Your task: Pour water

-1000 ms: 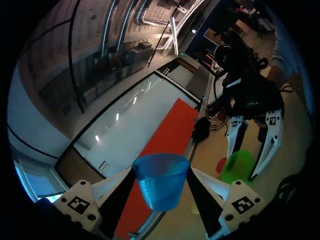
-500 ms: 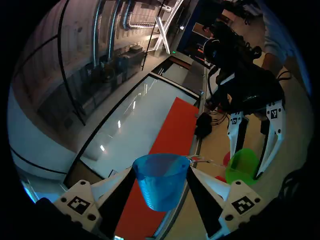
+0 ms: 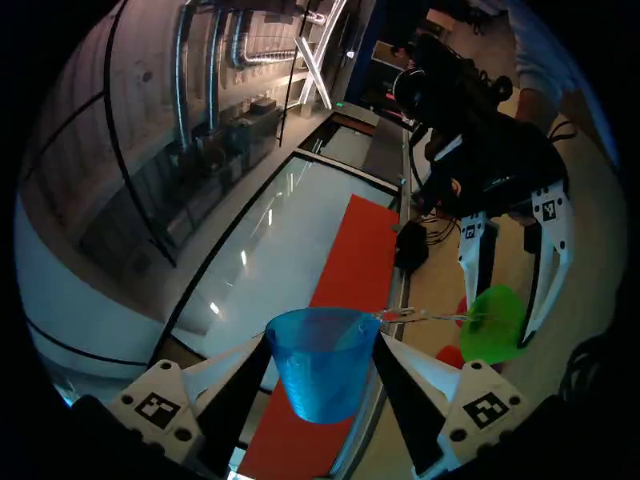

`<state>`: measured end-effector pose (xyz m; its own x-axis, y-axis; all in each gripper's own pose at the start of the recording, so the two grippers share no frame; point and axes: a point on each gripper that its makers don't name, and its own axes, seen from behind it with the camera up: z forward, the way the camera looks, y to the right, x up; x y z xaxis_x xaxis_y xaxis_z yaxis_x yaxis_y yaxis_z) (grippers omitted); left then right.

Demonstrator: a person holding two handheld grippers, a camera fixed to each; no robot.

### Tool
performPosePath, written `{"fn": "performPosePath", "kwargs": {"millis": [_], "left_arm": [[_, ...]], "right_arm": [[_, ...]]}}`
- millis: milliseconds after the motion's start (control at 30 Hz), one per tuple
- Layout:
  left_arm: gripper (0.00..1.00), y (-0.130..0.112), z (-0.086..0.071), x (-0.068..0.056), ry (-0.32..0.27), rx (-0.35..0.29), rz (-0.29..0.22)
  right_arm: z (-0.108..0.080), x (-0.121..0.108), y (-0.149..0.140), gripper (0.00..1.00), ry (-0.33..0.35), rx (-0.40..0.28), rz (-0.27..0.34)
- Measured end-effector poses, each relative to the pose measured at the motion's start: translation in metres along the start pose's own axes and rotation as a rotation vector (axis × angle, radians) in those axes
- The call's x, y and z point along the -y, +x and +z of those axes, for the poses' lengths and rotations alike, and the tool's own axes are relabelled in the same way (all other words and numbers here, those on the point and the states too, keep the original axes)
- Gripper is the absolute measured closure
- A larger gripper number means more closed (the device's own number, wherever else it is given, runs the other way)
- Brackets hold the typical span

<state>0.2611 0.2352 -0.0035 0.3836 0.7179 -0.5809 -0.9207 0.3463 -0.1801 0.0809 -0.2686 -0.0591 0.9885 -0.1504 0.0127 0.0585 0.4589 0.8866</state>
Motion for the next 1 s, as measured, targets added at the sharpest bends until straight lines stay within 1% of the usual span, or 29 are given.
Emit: {"fn": "performPosePath", "kwargs": {"millis": [233, 500, 767, 1000], "left_arm": [[0.13, 0.004, -0.002, 0.002, 0.011, -0.005, 0.044], [0.13, 0.007, -0.002, 0.009, 0.026, -0.007, 0.094], [0.13, 0.010, -0.002, 0.015, 0.037, -0.008, 0.135], [0.13, 0.013, -0.001, 0.018, 0.042, -0.007, 0.165]], "right_arm": [[-0.001, 0.000, 0.006, 0.11, -0.001, -0.011, -0.005], [-0.003, 0.001, 0.007, 0.11, -0.004, -0.014, -0.013], [-0.004, 0.001, 0.009, 0.12, -0.005, -0.021, -0.016], [-0.005, 0.001, 0.011, 0.12, -0.008, -0.027, -0.016]]}}
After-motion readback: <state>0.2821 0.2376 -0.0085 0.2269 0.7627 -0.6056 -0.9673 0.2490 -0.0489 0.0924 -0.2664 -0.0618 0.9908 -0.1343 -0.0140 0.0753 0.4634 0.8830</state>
